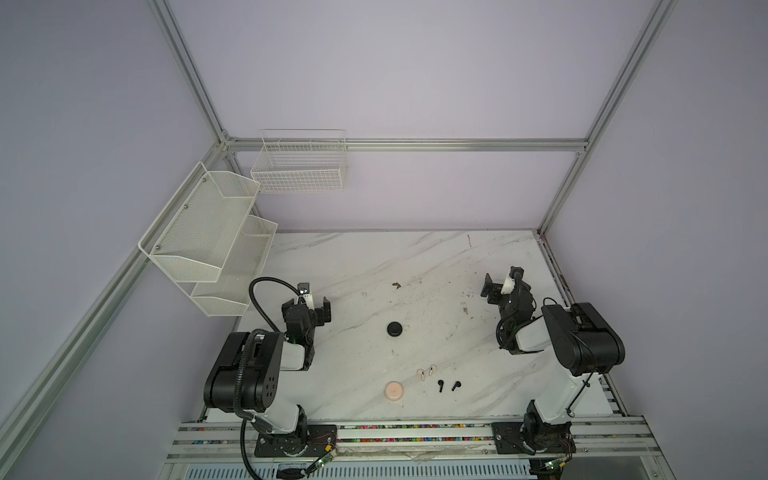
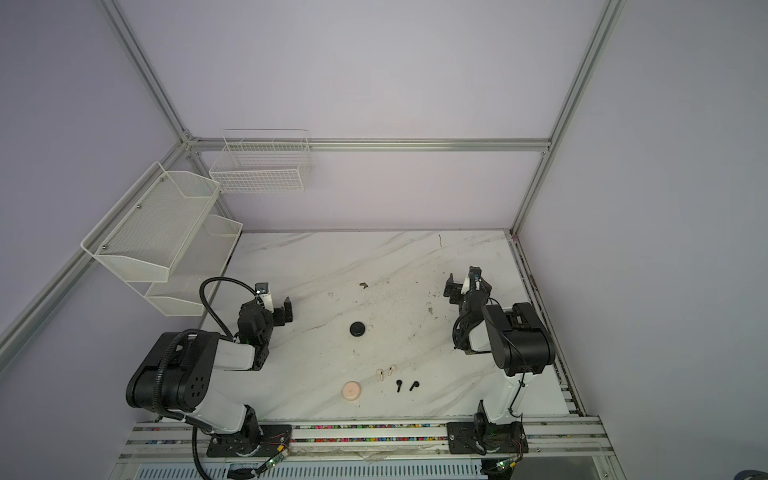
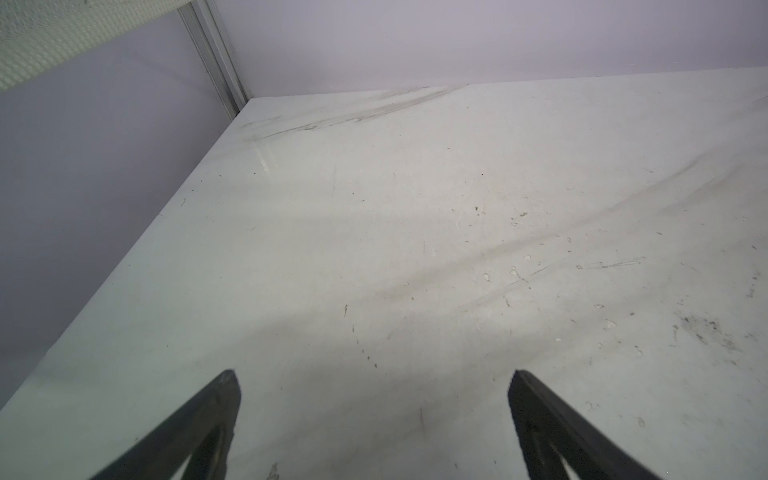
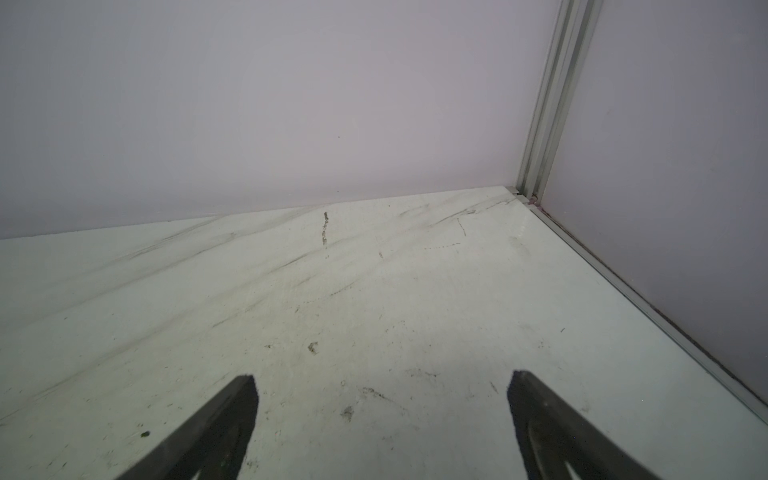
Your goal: Insert the wireless bluetooth earbuds into the charging case
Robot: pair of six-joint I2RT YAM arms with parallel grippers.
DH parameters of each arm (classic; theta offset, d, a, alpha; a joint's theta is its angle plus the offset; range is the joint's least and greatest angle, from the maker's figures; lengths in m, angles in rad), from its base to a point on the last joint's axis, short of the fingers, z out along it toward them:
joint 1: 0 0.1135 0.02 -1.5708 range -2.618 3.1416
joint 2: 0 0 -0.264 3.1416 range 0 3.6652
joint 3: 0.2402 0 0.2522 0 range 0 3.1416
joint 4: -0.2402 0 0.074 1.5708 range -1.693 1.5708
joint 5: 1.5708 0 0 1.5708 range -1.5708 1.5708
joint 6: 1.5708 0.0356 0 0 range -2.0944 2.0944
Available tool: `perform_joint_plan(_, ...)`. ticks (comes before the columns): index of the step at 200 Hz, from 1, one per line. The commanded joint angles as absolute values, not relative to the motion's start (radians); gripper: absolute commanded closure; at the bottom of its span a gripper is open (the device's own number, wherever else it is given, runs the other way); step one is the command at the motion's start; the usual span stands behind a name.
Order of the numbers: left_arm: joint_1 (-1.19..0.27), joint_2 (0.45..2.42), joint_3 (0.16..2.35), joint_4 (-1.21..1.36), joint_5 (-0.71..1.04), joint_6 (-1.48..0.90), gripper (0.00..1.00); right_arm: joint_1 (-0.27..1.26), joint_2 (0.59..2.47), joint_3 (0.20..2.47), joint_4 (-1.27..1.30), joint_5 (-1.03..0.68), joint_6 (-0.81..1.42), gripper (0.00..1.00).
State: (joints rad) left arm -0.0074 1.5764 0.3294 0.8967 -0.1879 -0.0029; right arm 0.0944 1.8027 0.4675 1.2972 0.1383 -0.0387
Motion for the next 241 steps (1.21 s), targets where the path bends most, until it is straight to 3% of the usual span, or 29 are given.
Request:
perform_joint_plan(1,-0.028,1.565,0.375,0.957,-0.275,0.000,0.00,0.090,1.778,0.468,1.341,0.158,-0.052,0.03)
perform_joint_plan(13,-0.065,1.529,0.371,0.954,-0.402,0.002,0.00,0.095,1.720,0.484,1.273,0.188,-0.047,0.03)
perform_joint_plan(30,-0.126,1.448,0.429,0.784,-0.471,0.039,0.00,0.154,1.602,0.599,0.965,0.286,-0.054,0.03)
perform_joint_plan(42,-0.169,1.435,0.510,0.648,-0.495,0.079,0.01,0.182,1.581,0.711,0.737,0.346,0.077,0.04)
perform_joint_plan(78,-0.290,1.468,0.748,0.248,-0.551,-0.049,0.00,0.323,1.608,0.887,0.359,0.189,0.243,0.06)
perform_joint_plan(120,-0.311,1.370,0.818,-0.010,-0.062,-0.370,0.00,0.461,1.647,1.004,0.065,-0.179,0.207,0.10)
perform_joint_plan(132,-0.314,1.364,0.816,-0.063,0.013,-0.438,0.06,0.498,1.675,1.027,0.009,-0.238,0.206,0.12)
perform_joint_plan(170,-0.316,1.336,0.783,-0.162,0.124,-0.532,0.04,0.639,1.794,1.137,-0.128,-0.354,0.169,0.14)
perform_joint_plan(204,-0.316,1.315,0.735,-0.177,0.243,-0.598,0.00,0.660,1.848,1.189,-0.196,-0.449,0.147,0.15)
perform_joint_plan(241,-0.315,1.302,0.684,-0.160,0.260,-0.636,0.00,0.679,1.879,1.198,-0.250,-0.438,0.126,0.18)
